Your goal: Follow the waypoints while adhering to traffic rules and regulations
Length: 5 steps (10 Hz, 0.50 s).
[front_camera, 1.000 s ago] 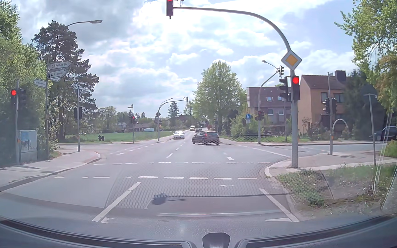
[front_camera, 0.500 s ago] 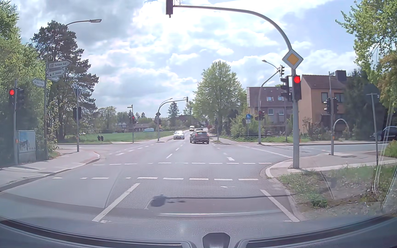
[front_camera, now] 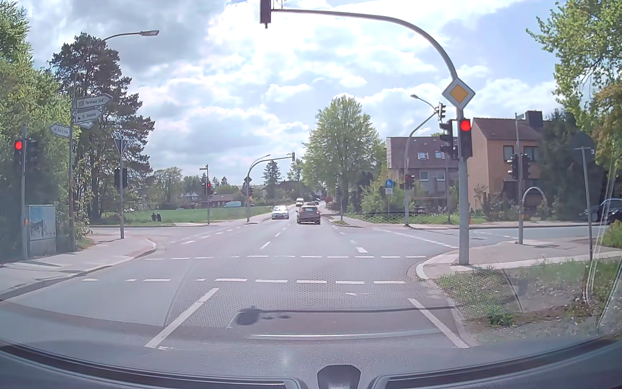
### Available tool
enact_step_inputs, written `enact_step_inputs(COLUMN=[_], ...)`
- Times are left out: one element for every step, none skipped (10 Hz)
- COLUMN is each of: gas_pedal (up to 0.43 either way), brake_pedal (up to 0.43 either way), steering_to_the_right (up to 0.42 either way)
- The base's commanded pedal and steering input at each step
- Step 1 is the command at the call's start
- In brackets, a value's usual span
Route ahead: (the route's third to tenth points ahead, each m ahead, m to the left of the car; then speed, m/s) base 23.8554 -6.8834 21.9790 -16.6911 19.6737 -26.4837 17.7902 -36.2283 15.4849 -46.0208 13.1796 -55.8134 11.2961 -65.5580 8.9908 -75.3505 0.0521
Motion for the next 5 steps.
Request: enact_step_inputs(gas_pedal=[0.000,0.000,0.000,0.000,0.000], brake_pedal=[0.201,0.201,0.201,0.201,0.201], steering_to_the_right=[-0.004,-0.004,-0.004,-0.004,-0.004])
